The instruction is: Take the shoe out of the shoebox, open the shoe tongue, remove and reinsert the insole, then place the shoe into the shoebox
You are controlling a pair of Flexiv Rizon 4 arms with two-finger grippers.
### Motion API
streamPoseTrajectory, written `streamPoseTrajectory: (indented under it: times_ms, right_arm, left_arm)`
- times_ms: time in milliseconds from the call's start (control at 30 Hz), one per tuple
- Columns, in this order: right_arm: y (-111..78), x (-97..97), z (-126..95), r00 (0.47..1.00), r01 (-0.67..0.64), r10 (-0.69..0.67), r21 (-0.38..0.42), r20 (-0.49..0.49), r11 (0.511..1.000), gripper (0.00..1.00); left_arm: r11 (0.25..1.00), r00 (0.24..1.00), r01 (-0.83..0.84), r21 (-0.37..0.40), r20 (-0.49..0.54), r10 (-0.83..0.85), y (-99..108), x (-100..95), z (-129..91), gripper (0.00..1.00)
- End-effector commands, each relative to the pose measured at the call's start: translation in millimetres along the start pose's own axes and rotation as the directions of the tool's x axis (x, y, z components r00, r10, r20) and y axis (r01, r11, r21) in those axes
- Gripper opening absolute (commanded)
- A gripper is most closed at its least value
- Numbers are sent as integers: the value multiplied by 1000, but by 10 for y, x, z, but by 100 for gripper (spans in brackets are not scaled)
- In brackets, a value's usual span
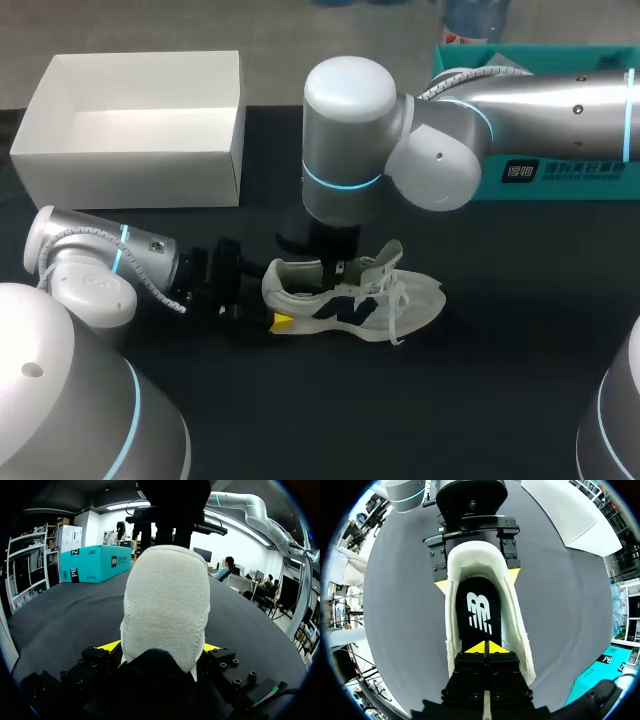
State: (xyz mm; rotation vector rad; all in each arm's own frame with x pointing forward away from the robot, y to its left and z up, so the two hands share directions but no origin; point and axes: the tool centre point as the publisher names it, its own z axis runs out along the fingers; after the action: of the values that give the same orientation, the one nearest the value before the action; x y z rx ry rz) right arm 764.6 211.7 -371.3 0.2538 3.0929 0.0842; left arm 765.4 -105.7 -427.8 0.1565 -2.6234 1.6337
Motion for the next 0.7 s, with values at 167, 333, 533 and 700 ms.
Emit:
streamPoseTrajectory:
  times_ms: [167, 333, 533, 700]
  right_arm:
    - [-89, 23, 105, 1000, -28, 28, 10, 4, 1000, 0]
    - [-80, -135, 146, 999, -26, 25, 11, 38, 1000, 0]
    - [-56, -228, 199, 999, -6, 5, 2, 40, 1000, 26]
    - [-61, -253, 251, 1000, 3, -3, 4, 23, 1000, 34]
  left_arm:
    - [1000, 1000, 1, 0, 0, -1, 37, -4, 11, 0]
    - [1000, 1000, 1, 0, 0, -1, 37, -4, 11, 0]
    - [1000, 1000, 1, 0, 0, -1, 37, -4, 11, 0]
    - [1000, 1000, 1, 0, 0, -1, 37, -4, 11, 0]
